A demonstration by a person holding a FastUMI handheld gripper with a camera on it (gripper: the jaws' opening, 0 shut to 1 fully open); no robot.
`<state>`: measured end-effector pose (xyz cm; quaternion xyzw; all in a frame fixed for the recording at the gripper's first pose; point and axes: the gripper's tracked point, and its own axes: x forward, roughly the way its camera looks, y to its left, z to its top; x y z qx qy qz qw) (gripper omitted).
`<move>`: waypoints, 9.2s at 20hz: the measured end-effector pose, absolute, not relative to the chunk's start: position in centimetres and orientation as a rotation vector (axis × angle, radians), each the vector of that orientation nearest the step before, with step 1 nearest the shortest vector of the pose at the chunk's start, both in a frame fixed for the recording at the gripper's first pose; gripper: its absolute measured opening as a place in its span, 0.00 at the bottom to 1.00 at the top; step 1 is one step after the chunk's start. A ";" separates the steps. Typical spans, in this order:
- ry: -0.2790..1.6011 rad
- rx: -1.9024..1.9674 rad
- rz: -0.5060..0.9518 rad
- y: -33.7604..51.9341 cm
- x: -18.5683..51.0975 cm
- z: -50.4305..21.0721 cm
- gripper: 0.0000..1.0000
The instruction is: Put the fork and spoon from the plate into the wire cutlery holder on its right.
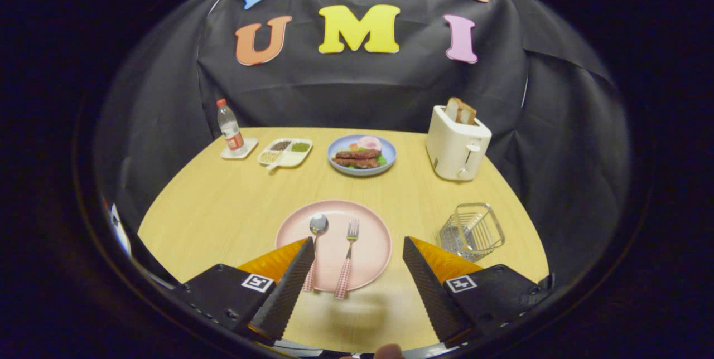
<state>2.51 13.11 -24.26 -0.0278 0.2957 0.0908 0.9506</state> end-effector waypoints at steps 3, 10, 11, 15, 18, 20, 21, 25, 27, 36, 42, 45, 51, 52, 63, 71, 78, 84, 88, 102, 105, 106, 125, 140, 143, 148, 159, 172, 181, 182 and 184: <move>0.694 -0.085 0.199 14.4 3.0 -27.9 0.96; 0.803 -0.138 0.189 15.1 5.1 -33.0 0.69; 0.818 -0.142 0.177 14.9 5.2 -33.7 0.62; 0.863 -0.126 0.165 14.8 5.5 -35.3 0.36; 0.887 -0.122 0.159 14.6 5.6 -35.9 0.12; 0.900 -0.115 0.159 14.3 5.5 -35.4 0.05; 0.902 -0.113 0.164 14.2 5.6 -35.3 0.03; 0.888 -0.097 0.185 13.5 5.8 -31.8 0.01; 0.904 -0.074 0.197 12.4 5.3 -29.2 0.00; 1.056 -0.086 0.175 -0.2 3.4 -18.0 0.00; 1.296 0.016 0.114 -6.0 2.8 -17.9 0.01; 1.415 0.032 0.109 -6.8 3.2 -19.2 0.01; 1.588 0.061 0.095 -6.8 5.1 -22.2 0.01; 1.608 0.067 0.087 -6.8 5.5 -22.7 0.01; 1.687 0.098 0.076 -5.8 7.3 -24.4 0.07; 1.362 0.050 0.142 -5.4 9.8 -20.7 0.75; 0.935 0.026 0.200 0.3 9.1 -16.2 0.91; 0.740 0.036 0.253 8.6 4.9 -18.5 0.93; 0.742 0.032 0.278 14.1 3.0 -23.4 0.93; 0.829 -0.123 0.265 19.3 4.2 -34.7 0.76; 0.862 -0.109 0.263 19.5 4.5 -35.7 0.59; 0.876 -0.099 0.279 19.9 4.4 -36.0 0.46; 0.968 -0.112 0.297 10.0 4.9 -22.6 0.00; 1.347 -0.061 0.126 -6.9 3.4 -18.6 0.00; 1.409 -0.033 0.115 -7.2 4.5 -19.7 0.01; 1.567 0.020 0.108 -7.0 4.3 -21.8 0.01; 1.675 -0.016 0.104 -6.0 6.5 -23.3 0.03; 1.236 0.045 0.183 -3.6 12.0 -17.6 0.72; 0.471 0.090 0.224 0.0 12.5 -3.5 0.92; 0.413 0.088 0.224 0.3 11.7 -1.9 0.92; 0.297 0.083 0.226 1.1 10.3 0.3 0.92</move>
